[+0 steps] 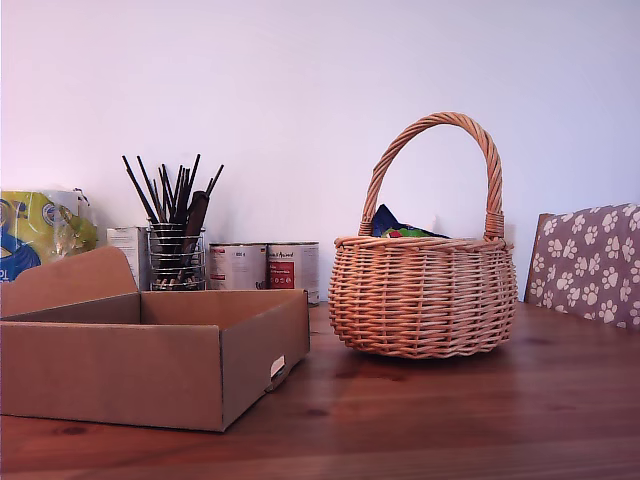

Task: Move the bags of Easter eggs from the cardboard box on the left into the woven basket on the right side.

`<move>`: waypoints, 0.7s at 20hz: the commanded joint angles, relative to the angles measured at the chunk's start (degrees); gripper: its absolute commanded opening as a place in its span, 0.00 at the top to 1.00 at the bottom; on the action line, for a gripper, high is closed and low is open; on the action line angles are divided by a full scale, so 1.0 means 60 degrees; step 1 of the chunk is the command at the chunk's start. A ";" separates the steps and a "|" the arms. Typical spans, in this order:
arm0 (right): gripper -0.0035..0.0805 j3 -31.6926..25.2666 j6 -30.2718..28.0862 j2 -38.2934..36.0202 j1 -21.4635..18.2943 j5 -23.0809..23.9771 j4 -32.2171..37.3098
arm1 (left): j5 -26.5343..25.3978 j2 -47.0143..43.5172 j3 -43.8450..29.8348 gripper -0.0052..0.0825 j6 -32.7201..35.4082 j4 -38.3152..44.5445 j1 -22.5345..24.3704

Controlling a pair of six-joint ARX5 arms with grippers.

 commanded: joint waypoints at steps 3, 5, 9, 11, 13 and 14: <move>0.97 -0.0047 0.0568 -0.0244 0.0047 -0.0018 -0.0525 | 0.0004 -0.0532 -0.0291 0.97 -0.0135 -0.0430 0.0000; 0.97 -0.0047 0.0528 -0.0193 0.0036 0.0000 -0.0867 | 0.0004 -0.0583 -0.0291 0.96 -0.0219 -0.0856 0.0000; 0.97 -0.0047 0.0528 0.0033 0.0036 -0.0004 -0.1636 | 0.0004 -0.0350 -0.0291 0.96 -0.0219 -0.1494 0.0000; 0.97 -0.0047 0.0528 0.0135 0.0036 -0.0004 -0.1916 | 0.0004 -0.0215 -0.0291 0.96 -0.0219 -0.1785 0.0000; 0.97 -0.0047 0.0528 0.0230 0.0036 0.0000 -0.2164 | 0.0000 -0.0084 -0.0291 0.96 -0.0219 -0.2047 0.0000; 0.97 -0.0047 0.0528 0.0233 0.0036 0.0000 -0.2244 | 0.0004 -0.0025 -0.0291 0.96 -0.0222 -0.2164 0.0000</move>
